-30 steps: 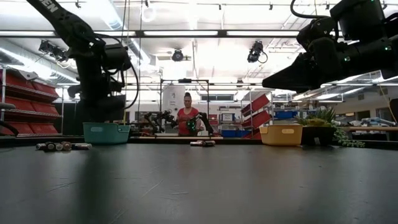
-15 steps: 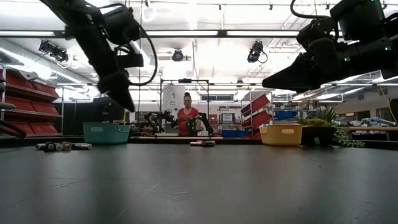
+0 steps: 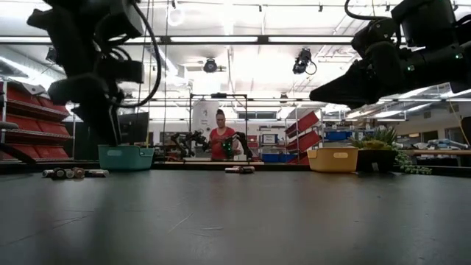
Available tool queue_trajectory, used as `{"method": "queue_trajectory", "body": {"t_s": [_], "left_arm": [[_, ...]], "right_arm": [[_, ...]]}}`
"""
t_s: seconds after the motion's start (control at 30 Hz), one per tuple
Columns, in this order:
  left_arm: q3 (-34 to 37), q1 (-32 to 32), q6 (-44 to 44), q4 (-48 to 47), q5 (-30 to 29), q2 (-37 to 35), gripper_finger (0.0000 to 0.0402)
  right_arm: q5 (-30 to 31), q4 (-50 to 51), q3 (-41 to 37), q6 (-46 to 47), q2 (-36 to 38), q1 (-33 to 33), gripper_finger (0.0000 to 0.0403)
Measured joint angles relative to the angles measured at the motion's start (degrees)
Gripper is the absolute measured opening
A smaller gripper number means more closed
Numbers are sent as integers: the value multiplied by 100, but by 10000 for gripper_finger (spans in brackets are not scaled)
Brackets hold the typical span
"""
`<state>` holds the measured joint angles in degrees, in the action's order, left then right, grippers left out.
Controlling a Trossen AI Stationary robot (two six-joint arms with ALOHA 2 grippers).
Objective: Sort batteries
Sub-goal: Put the black battery into the yellow bin
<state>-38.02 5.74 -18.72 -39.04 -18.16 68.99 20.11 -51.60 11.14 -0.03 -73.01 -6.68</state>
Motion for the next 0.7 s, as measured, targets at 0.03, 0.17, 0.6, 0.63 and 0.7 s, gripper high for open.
{"method": "queue_trajectory", "body": {"t_s": [0.03, 0.17, 0.6, 0.63, 0.7], "left_arm": [[74, -6, -6, 49, 3, 0, 156], [430, -86, 73, 353, 41, 0, 156], [1402, -122, 58, 1463, 300, -22, 156], [1439, -122, 19, 1504, 301, -24, 155], [1469, -120, 5, 1545, 335, -24, 144]], "right_arm": [[-41, -23, 0, 2, 0, -4, 122], [-73, -26, 2, 24, 0, -48, 122], [-73, -22, 2, -11, 0, -85, 122], [-75, -22, 2, -13, 0, -85, 122], [-75, -22, 2, -16, 0, -85, 122]]}}
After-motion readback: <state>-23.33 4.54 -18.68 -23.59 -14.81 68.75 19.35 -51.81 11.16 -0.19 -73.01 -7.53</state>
